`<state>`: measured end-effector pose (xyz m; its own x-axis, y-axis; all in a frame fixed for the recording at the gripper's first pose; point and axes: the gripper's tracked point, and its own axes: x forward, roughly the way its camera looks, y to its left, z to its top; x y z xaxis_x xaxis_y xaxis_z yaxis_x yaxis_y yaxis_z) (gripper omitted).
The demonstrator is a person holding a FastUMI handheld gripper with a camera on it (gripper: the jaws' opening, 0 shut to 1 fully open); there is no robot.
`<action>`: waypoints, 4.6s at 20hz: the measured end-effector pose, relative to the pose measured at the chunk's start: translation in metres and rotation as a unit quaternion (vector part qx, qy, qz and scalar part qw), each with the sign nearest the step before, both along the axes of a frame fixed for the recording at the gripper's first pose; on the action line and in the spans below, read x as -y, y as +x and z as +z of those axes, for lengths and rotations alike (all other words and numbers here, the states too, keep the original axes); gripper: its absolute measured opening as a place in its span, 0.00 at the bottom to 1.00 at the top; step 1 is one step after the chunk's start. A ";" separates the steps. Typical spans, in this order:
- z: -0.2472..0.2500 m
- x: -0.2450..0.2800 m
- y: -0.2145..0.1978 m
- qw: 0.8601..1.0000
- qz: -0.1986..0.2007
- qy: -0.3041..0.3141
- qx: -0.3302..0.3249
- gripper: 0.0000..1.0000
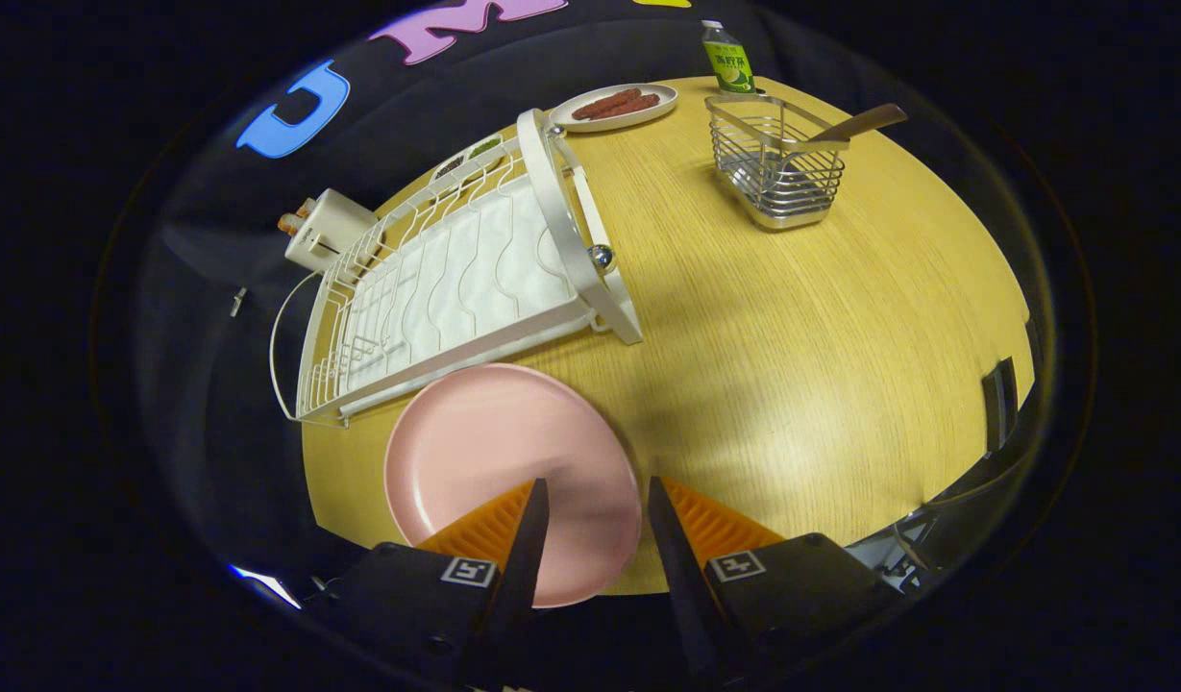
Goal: Take the plate from the dish rack, then take the spoon from the basket and place it into the plate.
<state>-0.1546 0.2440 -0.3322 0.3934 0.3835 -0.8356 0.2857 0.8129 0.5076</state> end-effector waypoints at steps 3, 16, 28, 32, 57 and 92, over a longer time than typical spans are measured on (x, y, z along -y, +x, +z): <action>0.007 0.013 0.004 1.000 0.006 -0.015 0.019 0.71; 0.174 0.152 0.096 0.952 0.006 -0.131 0.276 0.86; 0.178 0.288 0.150 0.896 0.069 -0.246 0.363 0.85; 0.135 0.281 0.152 0.905 0.130 -0.194 0.357 0.87; 0.057 0.254 0.157 0.951 0.136 -0.123 0.248 0.10; 0.118 -0.087 0.044 0.885 0.317 0.026 0.340 0.10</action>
